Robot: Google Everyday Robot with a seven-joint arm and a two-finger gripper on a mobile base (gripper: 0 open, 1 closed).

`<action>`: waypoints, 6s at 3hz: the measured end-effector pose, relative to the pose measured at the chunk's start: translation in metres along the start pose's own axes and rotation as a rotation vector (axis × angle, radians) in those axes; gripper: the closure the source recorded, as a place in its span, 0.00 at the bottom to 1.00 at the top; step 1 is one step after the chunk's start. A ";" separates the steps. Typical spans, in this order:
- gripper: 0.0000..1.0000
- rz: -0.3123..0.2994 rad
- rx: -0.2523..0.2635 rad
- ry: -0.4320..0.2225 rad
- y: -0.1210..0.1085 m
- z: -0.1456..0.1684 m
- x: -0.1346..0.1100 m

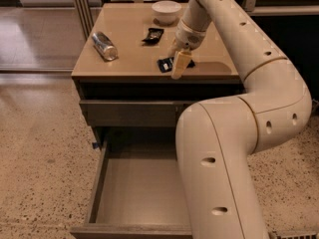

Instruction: Place rxbar blueberry into middle drawer

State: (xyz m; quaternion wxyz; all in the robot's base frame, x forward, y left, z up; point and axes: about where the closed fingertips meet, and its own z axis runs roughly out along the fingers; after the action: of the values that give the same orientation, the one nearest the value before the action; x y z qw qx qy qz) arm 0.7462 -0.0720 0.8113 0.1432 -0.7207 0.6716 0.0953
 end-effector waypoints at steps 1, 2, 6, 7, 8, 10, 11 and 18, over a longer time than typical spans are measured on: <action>0.65 0.000 0.000 0.000 0.000 0.000 0.000; 0.89 0.000 0.000 0.000 0.000 0.000 0.000; 1.00 -0.013 0.113 -0.020 -0.018 -0.033 -0.023; 1.00 -0.012 0.115 -0.029 -0.020 -0.030 -0.026; 1.00 -0.021 0.109 -0.070 -0.012 -0.044 -0.046; 1.00 -0.057 0.074 -0.172 0.030 -0.092 -0.089; 1.00 -0.115 0.054 -0.229 0.057 -0.106 -0.113; 1.00 -0.187 0.016 -0.328 0.210 0.006 -0.111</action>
Offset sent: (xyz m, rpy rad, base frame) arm 0.0000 0.0000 0.0000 0.0000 0.0000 0.0000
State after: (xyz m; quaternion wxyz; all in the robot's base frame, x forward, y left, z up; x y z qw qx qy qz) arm 0.5284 0.0222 0.8256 0.2647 -0.7535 0.5703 0.1922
